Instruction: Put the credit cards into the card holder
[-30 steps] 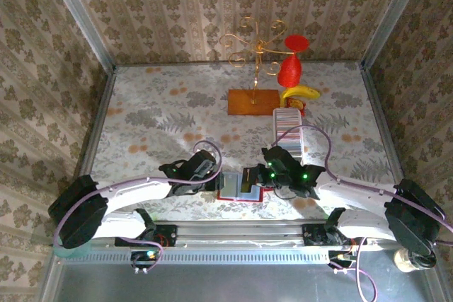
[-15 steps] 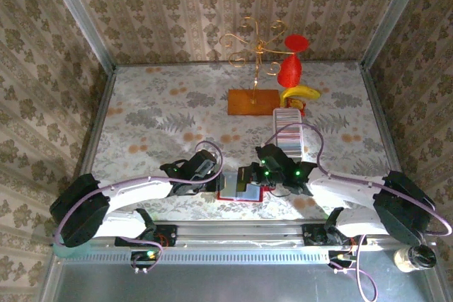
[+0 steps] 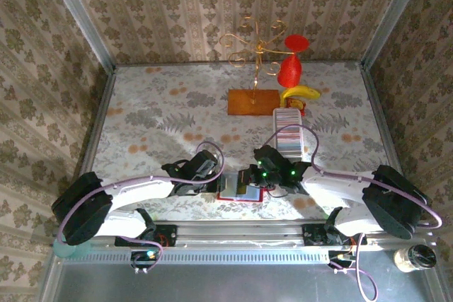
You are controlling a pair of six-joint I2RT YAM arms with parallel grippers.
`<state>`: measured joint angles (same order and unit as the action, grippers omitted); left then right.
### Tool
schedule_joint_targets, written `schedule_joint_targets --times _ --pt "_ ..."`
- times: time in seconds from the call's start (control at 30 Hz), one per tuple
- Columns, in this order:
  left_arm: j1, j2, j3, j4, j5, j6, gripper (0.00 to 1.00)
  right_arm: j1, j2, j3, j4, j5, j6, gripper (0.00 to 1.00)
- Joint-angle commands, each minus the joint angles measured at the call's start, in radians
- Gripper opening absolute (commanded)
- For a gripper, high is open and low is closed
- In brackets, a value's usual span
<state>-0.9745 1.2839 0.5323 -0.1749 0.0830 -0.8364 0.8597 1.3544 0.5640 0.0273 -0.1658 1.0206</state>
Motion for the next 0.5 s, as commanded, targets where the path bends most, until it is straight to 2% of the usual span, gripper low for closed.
schedule_joint_targets --times 0.0,0.47 --pt "-0.009 0.013 0.017 0.007 0.006 0.011 0.40 0.010 0.013 0.016 0.026 -0.005 -0.003 0.00" --pt "-0.030 0.034 0.008 0.017 0.001 -0.006 0.35 0.021 0.028 -0.017 0.071 0.006 0.056 0.00"
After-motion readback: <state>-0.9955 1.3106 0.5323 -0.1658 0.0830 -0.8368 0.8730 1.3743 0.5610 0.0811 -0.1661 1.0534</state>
